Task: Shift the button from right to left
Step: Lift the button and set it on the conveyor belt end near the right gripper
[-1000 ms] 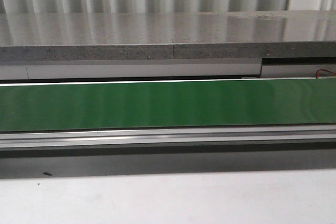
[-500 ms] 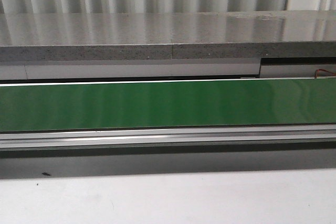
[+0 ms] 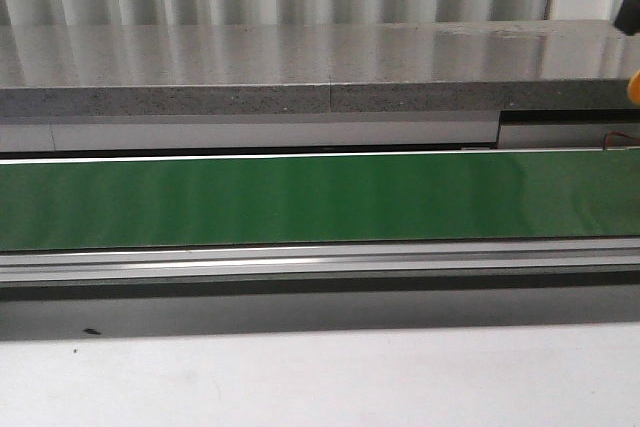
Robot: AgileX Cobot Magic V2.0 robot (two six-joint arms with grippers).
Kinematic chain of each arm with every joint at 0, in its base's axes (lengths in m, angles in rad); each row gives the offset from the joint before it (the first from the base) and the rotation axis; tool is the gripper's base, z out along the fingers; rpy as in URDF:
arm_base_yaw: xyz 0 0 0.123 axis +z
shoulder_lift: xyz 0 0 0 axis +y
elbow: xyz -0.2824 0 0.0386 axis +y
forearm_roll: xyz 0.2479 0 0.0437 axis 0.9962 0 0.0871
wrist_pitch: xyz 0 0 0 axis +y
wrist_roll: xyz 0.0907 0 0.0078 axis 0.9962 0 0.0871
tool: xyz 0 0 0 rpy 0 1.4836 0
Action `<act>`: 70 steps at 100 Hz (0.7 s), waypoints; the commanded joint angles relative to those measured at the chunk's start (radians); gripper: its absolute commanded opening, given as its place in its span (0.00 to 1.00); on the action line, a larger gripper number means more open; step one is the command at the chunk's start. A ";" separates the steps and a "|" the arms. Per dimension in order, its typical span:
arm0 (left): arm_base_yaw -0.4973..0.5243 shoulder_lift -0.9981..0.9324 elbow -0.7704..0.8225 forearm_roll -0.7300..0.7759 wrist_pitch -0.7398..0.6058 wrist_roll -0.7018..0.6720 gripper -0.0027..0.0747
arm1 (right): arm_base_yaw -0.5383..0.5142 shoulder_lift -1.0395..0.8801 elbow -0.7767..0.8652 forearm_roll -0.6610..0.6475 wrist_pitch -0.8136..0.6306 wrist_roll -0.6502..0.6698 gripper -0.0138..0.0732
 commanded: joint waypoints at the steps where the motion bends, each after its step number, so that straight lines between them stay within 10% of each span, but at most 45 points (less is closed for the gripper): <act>1: -0.003 -0.031 0.038 0.001 -0.077 -0.012 0.01 | 0.027 -0.001 -0.022 -0.002 -0.038 0.027 0.30; 22: -0.003 -0.031 0.038 0.001 -0.077 -0.012 0.01 | 0.037 0.068 -0.022 -0.002 -0.079 0.044 0.34; 46: -0.003 -0.031 0.038 0.001 -0.077 -0.012 0.01 | 0.038 0.052 -0.022 0.007 -0.069 0.042 0.90; 70: -0.003 -0.031 0.038 0.001 -0.077 -0.012 0.01 | 0.136 -0.079 -0.020 0.009 -0.067 0.020 0.91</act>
